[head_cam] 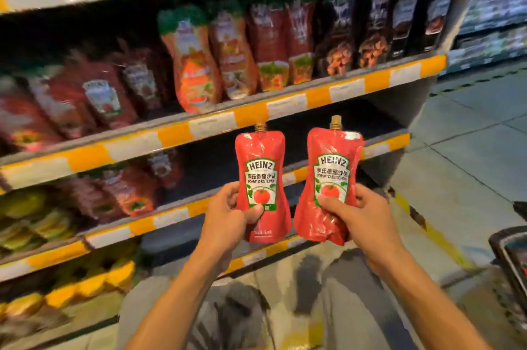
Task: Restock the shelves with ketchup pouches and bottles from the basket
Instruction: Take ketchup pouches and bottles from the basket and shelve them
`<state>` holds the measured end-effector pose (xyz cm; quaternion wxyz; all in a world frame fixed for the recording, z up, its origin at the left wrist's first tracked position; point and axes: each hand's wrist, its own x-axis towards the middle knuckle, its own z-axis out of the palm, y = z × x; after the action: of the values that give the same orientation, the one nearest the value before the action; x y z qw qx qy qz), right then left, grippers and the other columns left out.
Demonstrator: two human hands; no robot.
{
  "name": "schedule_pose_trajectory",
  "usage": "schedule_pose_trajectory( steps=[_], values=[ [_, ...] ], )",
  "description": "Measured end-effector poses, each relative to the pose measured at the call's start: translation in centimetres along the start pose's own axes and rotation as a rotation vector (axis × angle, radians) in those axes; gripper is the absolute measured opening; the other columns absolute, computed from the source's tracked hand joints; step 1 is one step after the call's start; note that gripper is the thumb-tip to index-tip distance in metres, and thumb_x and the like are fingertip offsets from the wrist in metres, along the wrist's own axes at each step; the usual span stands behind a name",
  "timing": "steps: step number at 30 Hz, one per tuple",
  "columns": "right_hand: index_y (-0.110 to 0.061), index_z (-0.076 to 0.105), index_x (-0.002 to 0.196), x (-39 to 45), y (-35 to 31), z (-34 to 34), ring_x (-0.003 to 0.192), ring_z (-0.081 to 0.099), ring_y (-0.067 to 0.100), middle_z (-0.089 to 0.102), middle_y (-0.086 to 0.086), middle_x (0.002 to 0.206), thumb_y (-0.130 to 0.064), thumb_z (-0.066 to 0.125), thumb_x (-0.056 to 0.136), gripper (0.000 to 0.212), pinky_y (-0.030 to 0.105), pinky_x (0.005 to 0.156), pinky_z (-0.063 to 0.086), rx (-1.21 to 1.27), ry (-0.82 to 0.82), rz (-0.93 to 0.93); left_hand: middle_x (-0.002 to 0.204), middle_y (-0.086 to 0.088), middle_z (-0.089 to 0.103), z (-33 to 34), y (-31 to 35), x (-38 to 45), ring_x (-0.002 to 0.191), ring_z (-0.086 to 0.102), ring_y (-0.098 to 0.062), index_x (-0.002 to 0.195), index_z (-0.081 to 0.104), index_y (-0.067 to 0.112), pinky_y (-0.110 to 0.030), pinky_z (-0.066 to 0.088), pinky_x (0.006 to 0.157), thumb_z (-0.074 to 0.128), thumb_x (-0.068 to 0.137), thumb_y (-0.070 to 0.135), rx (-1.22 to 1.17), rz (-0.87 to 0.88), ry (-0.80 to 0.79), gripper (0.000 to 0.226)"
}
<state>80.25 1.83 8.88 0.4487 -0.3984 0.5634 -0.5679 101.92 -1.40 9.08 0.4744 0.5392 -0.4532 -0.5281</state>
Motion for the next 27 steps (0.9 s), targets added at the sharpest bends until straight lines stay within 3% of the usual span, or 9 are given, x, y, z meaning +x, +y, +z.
schedule_pose_trajectory(
  steps=[5, 9, 12, 15, 19, 27],
  values=[
    [-0.014, 0.074, 0.096, 0.5, 3.4, 7.8, 0.065, 0.073, 0.011, 0.078, 0.002, 0.081, -0.009, 0.082, 0.079, 0.019, 0.016, 0.046, 0.048, -0.035, -0.179, 0.08, 0.094, -0.003, 0.077, -7.5, -3.4, 0.1, 0.078, 0.073, -0.008, 0.106, 0.066, 0.013, -0.017, 0.054, 0.061, 0.067, 0.08, -0.018, -0.035, -0.076, 0.132, 0.041],
    [-0.018, 0.073, 0.101, 1.8, 5.9, 12.6, 0.079, 0.077, 0.018, 0.079, 0.001, 0.088, -0.014, 0.082, 0.081, 0.022, 0.026, 0.06, 0.059, -0.071, -0.319, 0.14, 0.1, -0.004, 0.077, -11.5, -5.7, 1.4, 0.088, 0.074, -0.015, 0.11, 0.066, 0.012, -0.022, 0.058, 0.067, 0.071, 0.081, -0.013, -0.051, -0.105, 0.225, 0.038],
    [-0.02, 0.073, 0.102, 3.4, 7.3, 15.4, 0.082, 0.077, 0.016, 0.079, -0.003, 0.09, -0.017, 0.082, 0.082, 0.022, 0.022, 0.06, 0.058, -0.108, -0.387, 0.114, 0.096, 0.002, 0.077, -13.5, -6.8, 3.1, 0.081, 0.074, -0.007, 0.103, 0.065, 0.018, -0.019, 0.056, 0.06, 0.075, 0.082, -0.007, -0.056, -0.087, 0.284, 0.034],
    [-0.024, 0.073, 0.101, 5.3, 8.4, 17.7, 0.083, 0.076, 0.012, 0.079, -0.006, 0.09, -0.019, 0.081, 0.083, 0.021, 0.021, 0.061, 0.058, -0.13, -0.421, 0.073, 0.099, 0.003, 0.074, -14.7, -7.3, 5.4, 0.078, 0.072, -0.002, 0.101, 0.061, 0.022, -0.018, 0.054, 0.06, 0.074, 0.082, -0.006, -0.033, -0.036, 0.328, 0.036],
    [-0.021, 0.072, 0.104, 8.5, 9.3, 20.6, 0.082, 0.076, 0.013, 0.079, -0.004, 0.091, -0.02, 0.081, 0.083, 0.023, 0.023, 0.06, 0.057, -0.146, -0.427, 0.041, 0.106, -0.001, 0.072, -15.9, -7.7, 8.6, 0.092, 0.071, -0.011, 0.103, 0.059, 0.024, -0.031, 0.058, 0.075, 0.076, 0.082, -0.003, 0.0, 0.011, 0.383, 0.038],
    [-0.019, 0.072, 0.099, 15.3, 9.5, 24.8, 0.08, 0.075, 0.009, 0.078, -0.007, 0.086, -0.013, 0.082, 0.083, 0.02, 0.019, 0.061, 0.057, -0.165, -0.386, -0.131, 0.102, 0.003, 0.067, -17.9, -8.7, 13.3, 0.094, 0.068, -0.01, 0.093, 0.051, 0.026, -0.033, 0.058, 0.078, 0.078, 0.082, 0.0, 0.083, 0.152, 0.468, 0.039]
  ],
)
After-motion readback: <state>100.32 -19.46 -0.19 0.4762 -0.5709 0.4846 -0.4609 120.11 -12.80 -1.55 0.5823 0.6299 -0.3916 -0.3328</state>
